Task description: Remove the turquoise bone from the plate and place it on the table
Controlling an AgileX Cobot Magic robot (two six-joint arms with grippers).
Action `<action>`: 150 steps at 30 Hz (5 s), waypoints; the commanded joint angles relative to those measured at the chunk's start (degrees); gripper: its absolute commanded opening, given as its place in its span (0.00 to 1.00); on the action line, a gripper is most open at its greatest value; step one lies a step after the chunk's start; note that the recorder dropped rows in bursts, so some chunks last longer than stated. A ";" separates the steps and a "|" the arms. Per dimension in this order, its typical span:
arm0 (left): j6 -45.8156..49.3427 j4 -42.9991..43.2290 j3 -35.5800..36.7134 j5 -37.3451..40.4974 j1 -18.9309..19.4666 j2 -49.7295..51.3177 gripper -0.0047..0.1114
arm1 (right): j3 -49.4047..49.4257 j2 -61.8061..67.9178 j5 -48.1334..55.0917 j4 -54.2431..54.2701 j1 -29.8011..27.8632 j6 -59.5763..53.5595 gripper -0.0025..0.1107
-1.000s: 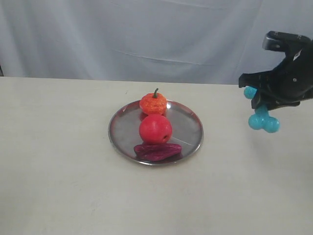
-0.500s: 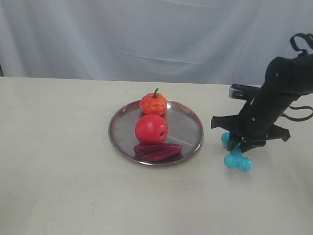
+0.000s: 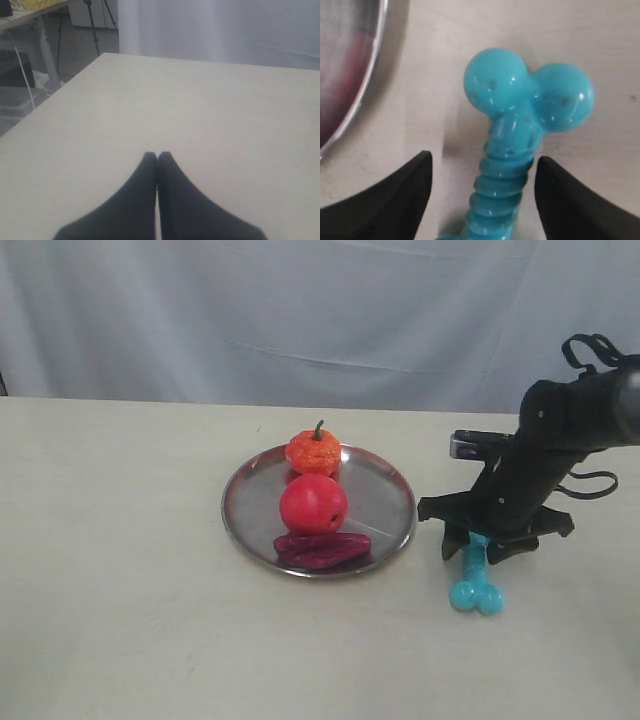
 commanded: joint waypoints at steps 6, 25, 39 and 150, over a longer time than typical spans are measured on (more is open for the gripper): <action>-0.24 0.00 0.15 -0.31 0.01 -0.07 0.04 | -0.28 -12.44 0.04 -0.50 0.05 -1.15 0.36; -0.24 0.00 0.15 -0.31 0.01 -0.07 0.04 | 11.84 -62.84 -16.92 -13.93 6.01 -0.64 0.02; -0.24 0.00 0.15 -0.31 0.01 -0.07 0.04 | 24.56 -92.85 -18.35 -35.28 6.01 12.85 0.02; -0.24 0.00 0.15 -0.31 0.01 -0.07 0.04 | 64.79 -116.25 -27.00 -23.51 -8.14 -3.06 0.02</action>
